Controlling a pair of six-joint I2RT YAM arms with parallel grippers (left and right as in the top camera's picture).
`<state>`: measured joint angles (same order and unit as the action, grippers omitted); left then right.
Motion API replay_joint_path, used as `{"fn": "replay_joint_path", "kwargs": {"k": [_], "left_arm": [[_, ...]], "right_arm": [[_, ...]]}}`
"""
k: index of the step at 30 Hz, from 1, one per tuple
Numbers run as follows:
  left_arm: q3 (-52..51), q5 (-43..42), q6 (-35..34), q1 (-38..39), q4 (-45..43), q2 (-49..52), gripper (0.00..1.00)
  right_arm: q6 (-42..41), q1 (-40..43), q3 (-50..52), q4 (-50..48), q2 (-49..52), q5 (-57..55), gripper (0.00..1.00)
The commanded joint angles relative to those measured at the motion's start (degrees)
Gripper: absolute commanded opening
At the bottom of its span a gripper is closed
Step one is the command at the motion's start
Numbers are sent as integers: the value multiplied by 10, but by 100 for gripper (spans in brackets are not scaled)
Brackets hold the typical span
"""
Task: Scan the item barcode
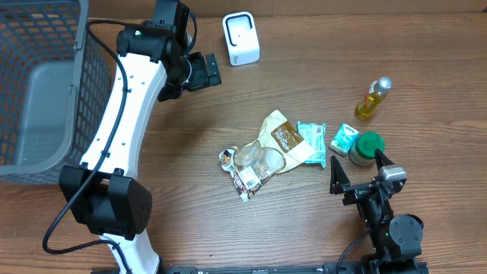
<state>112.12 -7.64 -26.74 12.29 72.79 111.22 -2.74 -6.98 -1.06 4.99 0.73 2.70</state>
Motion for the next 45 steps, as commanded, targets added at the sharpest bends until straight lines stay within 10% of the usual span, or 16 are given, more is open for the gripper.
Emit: {"fn": "replay_joint_path", "kwargs": {"k": [1, 45], "left_arm": [[9, 6, 9, -3, 0, -14, 100], [-245, 40, 15, -3, -20, -171, 100]], "right_arm": [[5, 3, 6, -3, -6, -4, 100], [5, 3, 6, -3, -6, -4, 100]]}}
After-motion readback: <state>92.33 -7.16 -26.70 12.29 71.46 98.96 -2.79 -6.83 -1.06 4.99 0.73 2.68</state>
